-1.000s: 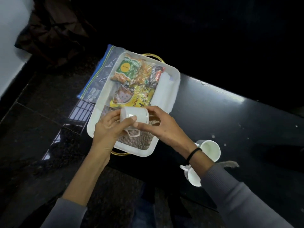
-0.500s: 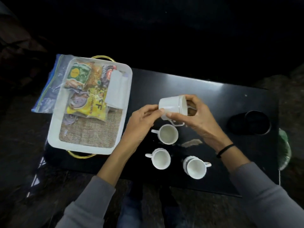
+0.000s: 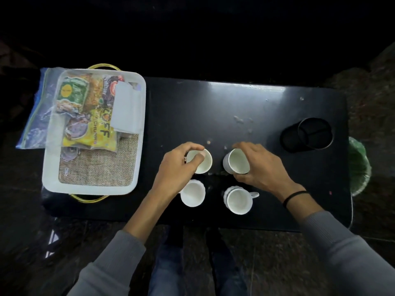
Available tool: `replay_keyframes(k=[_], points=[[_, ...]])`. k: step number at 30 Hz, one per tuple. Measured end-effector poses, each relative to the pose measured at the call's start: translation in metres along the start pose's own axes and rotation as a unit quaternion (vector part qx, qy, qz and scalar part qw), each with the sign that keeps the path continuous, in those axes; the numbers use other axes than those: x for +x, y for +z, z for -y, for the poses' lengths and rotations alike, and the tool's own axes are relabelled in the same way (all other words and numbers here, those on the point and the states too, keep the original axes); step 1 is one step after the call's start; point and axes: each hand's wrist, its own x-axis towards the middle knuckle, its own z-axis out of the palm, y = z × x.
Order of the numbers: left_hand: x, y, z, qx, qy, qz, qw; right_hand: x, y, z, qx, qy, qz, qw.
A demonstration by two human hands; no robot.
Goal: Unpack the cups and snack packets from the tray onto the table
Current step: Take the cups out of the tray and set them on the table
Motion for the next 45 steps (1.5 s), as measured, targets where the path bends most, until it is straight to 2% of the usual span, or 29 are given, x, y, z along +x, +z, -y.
replay_keyframes(k=[5,8,13,19,28,36,40,45], points=[[-0.001,-0.002,0.000,-0.005,-0.008,-0.001,1.000,-0.003,0.007,0.002,-0.048,-0.012,-0.013,0.999],[-0.002,-0.002,0.000,-0.007,-0.012,-0.005,1.000,-0.002,0.005,0.004,-0.061,-0.013,0.007,0.998],[-0.004,-0.006,0.001,-0.021,-0.010,-0.016,1.000,0.004,-0.007,0.012,-0.014,-0.014,0.031,0.999],[-0.003,-0.027,0.007,-0.043,-0.003,-0.038,0.998,0.024,-0.024,0.038,-0.035,-0.053,0.031,0.998],[0.007,-0.086,0.031,-0.055,-0.020,-0.116,0.992,0.085,-0.032,0.113,-0.068,-0.145,0.056,0.986],[0.029,-0.138,0.053,0.048,-0.041,-0.265,0.962,0.148,-0.015,0.195,0.002,-0.192,0.073,0.979],[0.051,-0.145,0.063,0.063,-0.058,-0.240,0.967,0.170,-0.001,0.225,0.019,-0.187,0.084,0.979],[0.073,-0.146,0.066,0.185,-0.073,-0.229,0.953,0.182,0.012,0.240,-0.002,-0.161,0.092,0.983]])
